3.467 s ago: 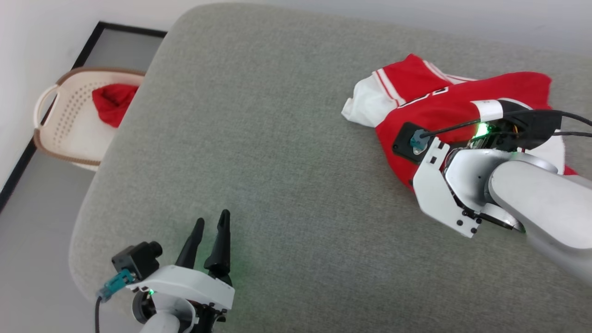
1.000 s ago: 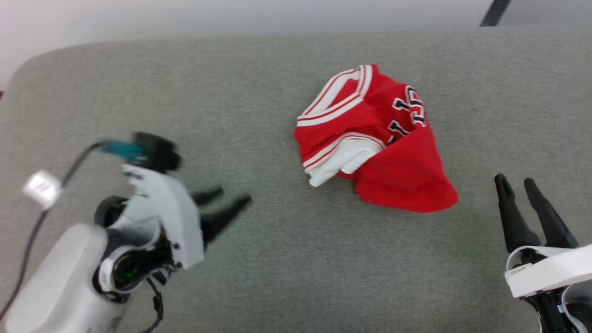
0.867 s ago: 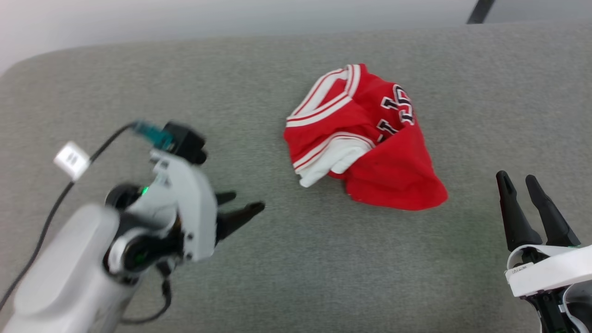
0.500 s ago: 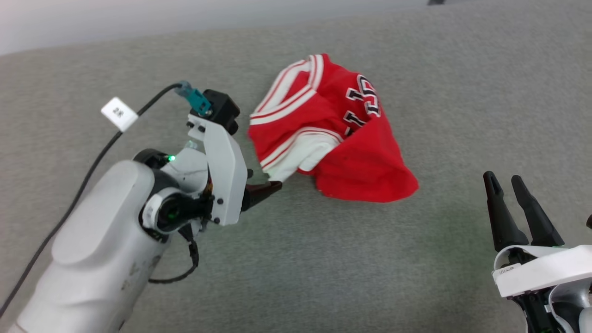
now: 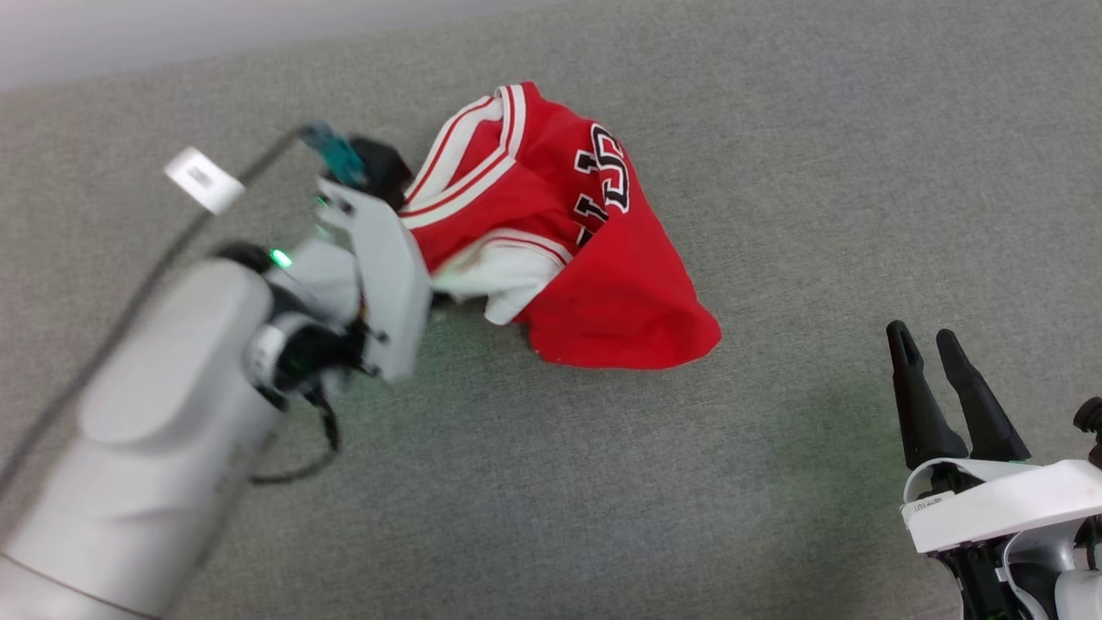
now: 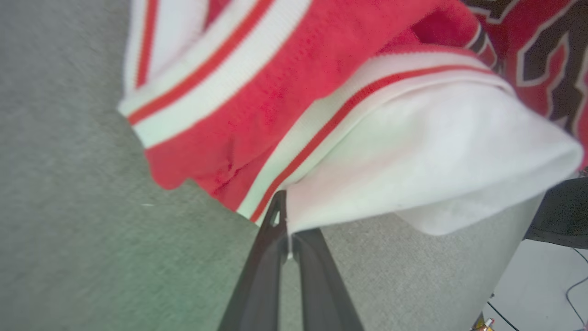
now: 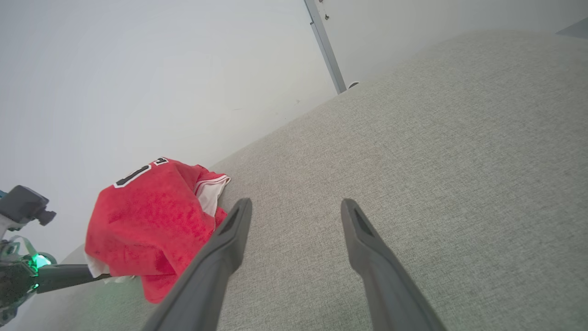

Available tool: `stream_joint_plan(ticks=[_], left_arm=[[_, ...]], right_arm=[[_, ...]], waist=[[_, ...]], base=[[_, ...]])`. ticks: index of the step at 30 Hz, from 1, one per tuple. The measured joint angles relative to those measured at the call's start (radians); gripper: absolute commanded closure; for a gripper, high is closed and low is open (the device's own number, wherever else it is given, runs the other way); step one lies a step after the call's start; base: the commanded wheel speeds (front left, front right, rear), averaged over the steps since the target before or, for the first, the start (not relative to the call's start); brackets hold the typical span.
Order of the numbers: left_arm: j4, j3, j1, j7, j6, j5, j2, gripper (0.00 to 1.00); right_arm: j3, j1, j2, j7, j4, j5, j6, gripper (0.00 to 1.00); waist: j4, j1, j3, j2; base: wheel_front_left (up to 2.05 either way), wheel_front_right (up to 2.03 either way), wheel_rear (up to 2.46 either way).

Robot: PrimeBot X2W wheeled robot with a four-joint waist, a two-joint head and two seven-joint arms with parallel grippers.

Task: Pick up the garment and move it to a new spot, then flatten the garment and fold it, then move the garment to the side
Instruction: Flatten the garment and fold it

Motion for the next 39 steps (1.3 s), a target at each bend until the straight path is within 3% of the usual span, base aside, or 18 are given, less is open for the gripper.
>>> stream_joint_plan(ticks=[5, 9, 14, 22, 28, 39], left_arm=[[-0.001, -0.011, -0.109, -0.06, -0.003, 0.086, 0.09, 1.0], [-0.014, -0.006, -0.197, -0.132, -0.006, 0.155, 0.126, 1.0], [-0.035, 0.01, -0.325, -0.229, -0.006, 0.21, 0.13, 1.0], [-0.059, -0.066, -0.403, -0.238, -0.007, 0.288, 0.157, 1.0], [0.042, -0.138, -0.316, -0.28, -0.007, 0.314, 0.212, 1.0], [0.314, -0.285, -0.308, -0.505, -0.009, 0.423, 0.253, 1.0]], right_arm=[[0.002, 0.001, 0.0, -0.002, 0.005, 0.003, 0.0, 0.0], [0.006, 0.0, 0.0, -0.002, 0.007, 0.003, 0.0, 0.0], [0.008, 0.0, 0.0, -0.002, 0.01, 0.003, 0.0, 0.0], [0.014, 0.0, 0.001, -0.004, 0.012, 0.003, 0.0, 0.0], [0.038, 0.0, 0.001, -0.006, 0.017, 0.01, 0.0, 0.0], [0.066, -0.017, 0.001, -0.02, 0.027, 0.019, 0.0, 0.0]], waist=[[0.019, 0.0, -0.012, 0.0], [0.033, 0.0, -0.016, 0.0], [0.051, 0.0, -0.022, 0.0], [0.064, 0.0, -0.036, 0.0], [0.051, 0.0, -0.03, 0.0], [0.015, 0.0, 0.013, 0.0]], base=[[0.0, 0.0, 0.0], [0.0, 0.0, 0.0], [0.0, 0.0, 0.0], [0.0, 0.0, 0.0], [0.0, 0.0, 0.0], [0.0, 0.0, 0.0]])
